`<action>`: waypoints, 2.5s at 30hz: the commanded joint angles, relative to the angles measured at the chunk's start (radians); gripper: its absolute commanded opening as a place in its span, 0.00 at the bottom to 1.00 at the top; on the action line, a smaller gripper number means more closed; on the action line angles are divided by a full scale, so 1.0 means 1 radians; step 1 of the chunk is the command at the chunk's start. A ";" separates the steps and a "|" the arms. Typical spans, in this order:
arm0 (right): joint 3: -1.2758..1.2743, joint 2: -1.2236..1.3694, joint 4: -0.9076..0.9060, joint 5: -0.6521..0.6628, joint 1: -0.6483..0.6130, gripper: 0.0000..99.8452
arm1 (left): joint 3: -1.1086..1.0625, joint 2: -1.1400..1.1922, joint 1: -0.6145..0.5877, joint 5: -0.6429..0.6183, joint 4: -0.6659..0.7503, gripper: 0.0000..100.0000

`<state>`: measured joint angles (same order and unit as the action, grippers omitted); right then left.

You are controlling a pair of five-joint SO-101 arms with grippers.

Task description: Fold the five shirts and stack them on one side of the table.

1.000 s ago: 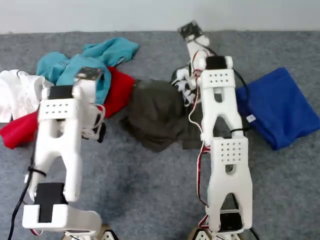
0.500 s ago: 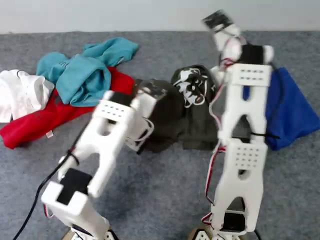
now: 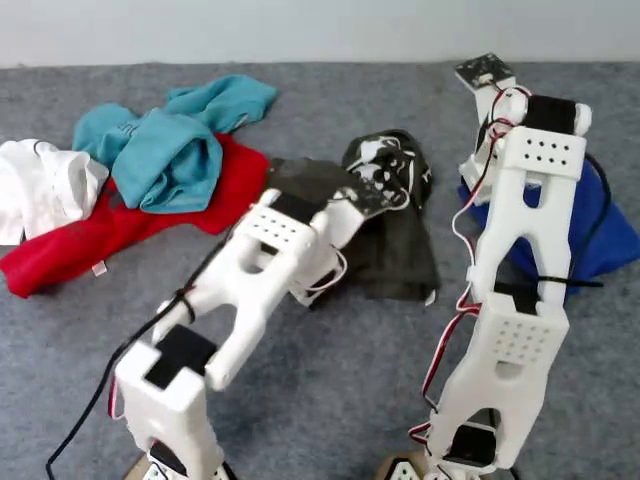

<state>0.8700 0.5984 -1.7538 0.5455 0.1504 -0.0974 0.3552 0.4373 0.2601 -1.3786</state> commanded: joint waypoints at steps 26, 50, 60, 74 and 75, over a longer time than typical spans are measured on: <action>-0.252 -0.154 -0.042 -0.014 0.027 0.19 | 0.608 0.281 0.018 -0.031 -0.339 0.02; -0.845 -0.449 0.042 -0.080 -0.415 0.19 | 0.595 -0.100 -0.434 -0.035 -0.374 0.02; -1.122 -0.521 0.349 -0.072 -0.728 0.19 | 0.593 -0.098 -0.516 -0.032 -0.371 0.02; -1.238 -0.521 0.688 -0.072 -0.618 0.19 | 0.550 -0.098 -0.511 -0.032 -0.373 0.02; -1.238 -0.519 0.700 -0.072 -0.608 0.19 | 0.535 -0.098 -0.511 -0.032 -0.371 0.02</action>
<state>-0.3682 0.1304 -1.0909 0.4780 -0.4910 0.4519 0.3138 -0.0721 0.2355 -1.7331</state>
